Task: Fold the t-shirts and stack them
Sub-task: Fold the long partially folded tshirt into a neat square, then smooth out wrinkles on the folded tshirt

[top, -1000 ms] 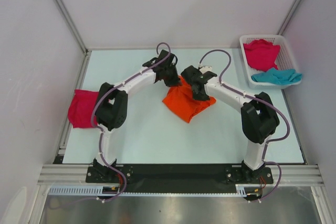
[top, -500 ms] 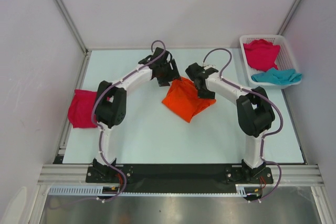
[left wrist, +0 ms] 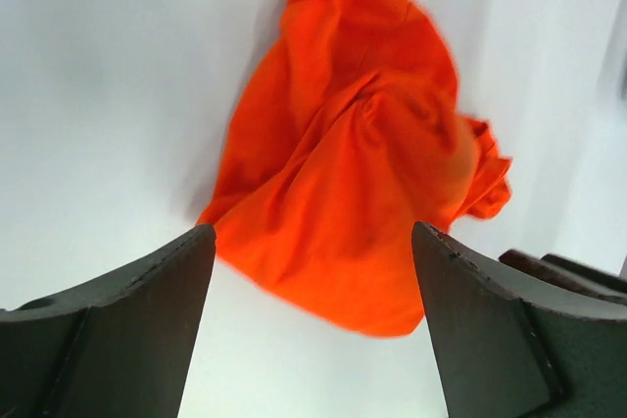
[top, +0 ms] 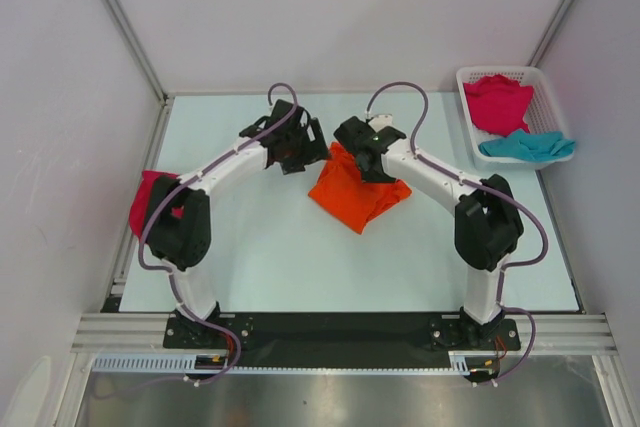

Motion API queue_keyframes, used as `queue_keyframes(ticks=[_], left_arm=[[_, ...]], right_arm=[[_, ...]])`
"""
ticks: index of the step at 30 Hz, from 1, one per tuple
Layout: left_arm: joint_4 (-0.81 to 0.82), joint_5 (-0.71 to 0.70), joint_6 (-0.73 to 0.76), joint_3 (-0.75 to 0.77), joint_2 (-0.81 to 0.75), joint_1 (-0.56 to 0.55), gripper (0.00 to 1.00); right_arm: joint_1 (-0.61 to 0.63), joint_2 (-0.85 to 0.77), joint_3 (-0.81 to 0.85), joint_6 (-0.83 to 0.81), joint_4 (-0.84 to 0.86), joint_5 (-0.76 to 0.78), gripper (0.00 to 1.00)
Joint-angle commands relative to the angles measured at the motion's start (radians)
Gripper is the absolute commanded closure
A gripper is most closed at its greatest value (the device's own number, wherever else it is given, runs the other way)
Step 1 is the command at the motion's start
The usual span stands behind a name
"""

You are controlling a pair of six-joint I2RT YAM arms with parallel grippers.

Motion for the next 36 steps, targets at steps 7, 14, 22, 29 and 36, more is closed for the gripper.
queue_keyframes(ticks=[7, 14, 22, 29, 36], left_arm=[[0.115, -0.008, -0.028, -0.357, -0.273, -0.003, 0.14], [0.139, 0.000, -0.048, -0.513, -0.421, -0.018, 0.14], [0.102, -0.023, -0.032, -0.585, -0.510, -0.028, 0.14], [0.107, -0.029, -0.051, -0.623, -0.505, -0.046, 0.14], [0.105, -0.035, -0.048, -0.616, -0.497, -0.051, 0.14]], right_arm=[[0.038, 0.137, 0.181, -0.021, 0.015, -0.030, 0.58], [-0.015, 0.328, 0.270, -0.059, 0.067, -0.067, 0.60], [-0.074, 0.444, 0.363, -0.117, 0.115, -0.036, 0.61], [-0.093, 0.466, 0.473, -0.139, 0.078, -0.022, 0.61], [-0.062, 0.374, 0.390, -0.096, 0.078, -0.024, 0.61]])
